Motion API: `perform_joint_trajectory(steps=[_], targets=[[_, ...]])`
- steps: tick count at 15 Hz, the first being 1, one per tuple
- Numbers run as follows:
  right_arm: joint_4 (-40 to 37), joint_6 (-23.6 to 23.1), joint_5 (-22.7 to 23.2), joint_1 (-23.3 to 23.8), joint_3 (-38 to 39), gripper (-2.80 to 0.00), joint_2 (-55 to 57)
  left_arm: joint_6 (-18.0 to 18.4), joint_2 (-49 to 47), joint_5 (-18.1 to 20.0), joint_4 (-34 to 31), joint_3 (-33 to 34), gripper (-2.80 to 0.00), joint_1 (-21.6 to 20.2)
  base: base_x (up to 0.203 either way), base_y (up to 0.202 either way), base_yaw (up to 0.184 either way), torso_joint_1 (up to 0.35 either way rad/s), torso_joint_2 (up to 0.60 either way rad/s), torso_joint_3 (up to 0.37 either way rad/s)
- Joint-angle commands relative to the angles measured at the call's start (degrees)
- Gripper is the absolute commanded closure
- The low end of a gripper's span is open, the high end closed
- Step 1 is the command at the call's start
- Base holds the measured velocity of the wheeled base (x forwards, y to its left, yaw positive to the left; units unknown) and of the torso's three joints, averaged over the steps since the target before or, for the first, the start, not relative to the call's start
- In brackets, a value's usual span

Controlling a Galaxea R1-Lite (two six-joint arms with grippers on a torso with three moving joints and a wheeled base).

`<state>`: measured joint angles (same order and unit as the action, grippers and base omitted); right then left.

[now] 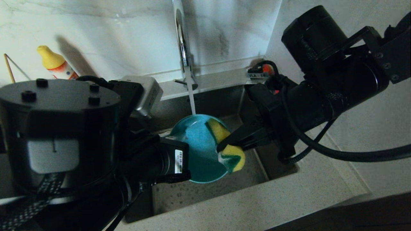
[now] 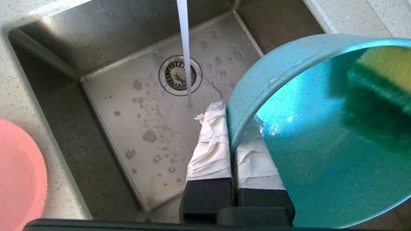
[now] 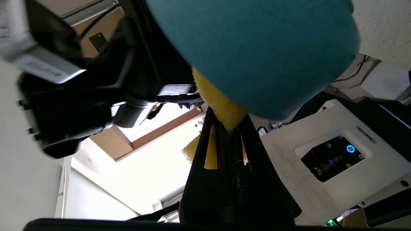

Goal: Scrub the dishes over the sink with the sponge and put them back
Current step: Wipe the bowl

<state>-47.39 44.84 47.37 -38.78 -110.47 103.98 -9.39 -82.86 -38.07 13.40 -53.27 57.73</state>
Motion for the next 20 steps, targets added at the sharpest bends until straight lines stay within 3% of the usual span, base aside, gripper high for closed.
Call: perform_joint_trajectory(steps=[1, 5, 15, 20], targets=[[1.1, 0.2, 0.3, 0.1, -0.2, 0.0, -1.5, -0.3, -0.2, -0.2, 0.1, 0.3, 0.0, 0.1, 0.0, 0.0, 0.0, 0.0, 0.0, 0.0], [4.2, 1.3, 0.8, -0.7, -0.3, 0.0, -1.0, 0.0, -0.4, -0.2, 0.0, 0.2, 0.0, 0.2, 0.0, 0.0, 0.0, 0.0, 0.0, 0.0], [3.6, 1.5, 2.1, -3.5, 2.6, 0.0, 2.5, -1.0, 0.2, -0.2, 0.2, -1.8, 0.0, 0.1, 0.0, 0.0, 0.0, 0.0, 0.0, 0.0], [4.0, 1.5, 2.1, -7.1, 2.0, 0.0, 3.1, -1.1, 0.0, -0.2, 0.8, -2.1, 0.0, 0.1, 0.0, 0.0, 0.0, 0.0, 0.0, 0.0]])
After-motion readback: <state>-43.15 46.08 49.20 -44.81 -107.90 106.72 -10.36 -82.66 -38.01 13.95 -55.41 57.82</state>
